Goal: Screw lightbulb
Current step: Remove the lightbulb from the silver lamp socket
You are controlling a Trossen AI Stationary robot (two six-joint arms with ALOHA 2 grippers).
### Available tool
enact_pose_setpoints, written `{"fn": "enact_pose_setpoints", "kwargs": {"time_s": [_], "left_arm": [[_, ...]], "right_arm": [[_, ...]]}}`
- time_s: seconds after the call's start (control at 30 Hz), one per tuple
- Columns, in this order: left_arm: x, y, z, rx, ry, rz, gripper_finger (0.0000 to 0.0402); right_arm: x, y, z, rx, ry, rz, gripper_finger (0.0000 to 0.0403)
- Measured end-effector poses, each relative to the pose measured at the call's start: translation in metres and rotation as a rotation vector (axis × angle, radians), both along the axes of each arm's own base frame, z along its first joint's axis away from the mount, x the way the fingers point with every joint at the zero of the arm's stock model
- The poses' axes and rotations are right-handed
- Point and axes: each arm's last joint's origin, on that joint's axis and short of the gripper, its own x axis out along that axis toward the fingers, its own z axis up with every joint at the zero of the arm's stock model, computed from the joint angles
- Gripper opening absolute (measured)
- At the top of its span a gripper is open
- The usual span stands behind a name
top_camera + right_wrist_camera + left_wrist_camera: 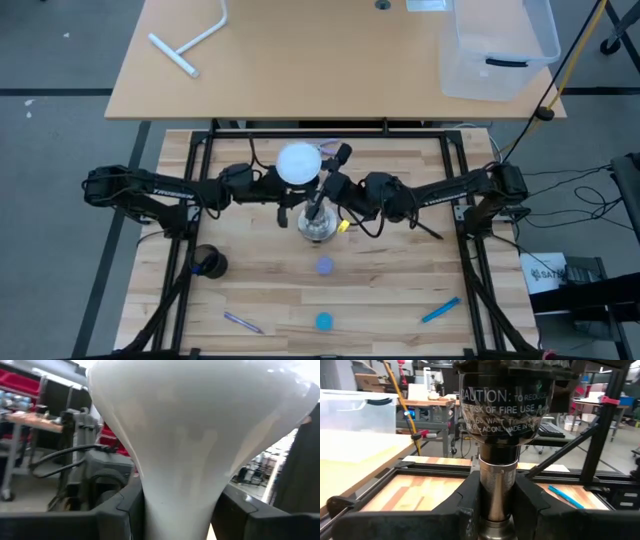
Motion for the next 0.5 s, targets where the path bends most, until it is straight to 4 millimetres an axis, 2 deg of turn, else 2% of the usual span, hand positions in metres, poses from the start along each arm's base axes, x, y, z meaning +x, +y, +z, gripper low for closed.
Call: {"fn": "enact_pose_setpoints", "kwargs": {"time_s": [0.17,0.5], "left_arm": [[0.0,-0.001,0.0,0.018,-0.002,-0.05,0.0075],[0.0,-0.005,0.001,0.018,-0.008,-0.173,0.0075]], "right_arm": [[-0.008,-0.005,0.008,0.007,0.054,0.108,0.0156],[-0.019,-0.037,0.015,0.08,0.131,0.409,0.0154]]}}
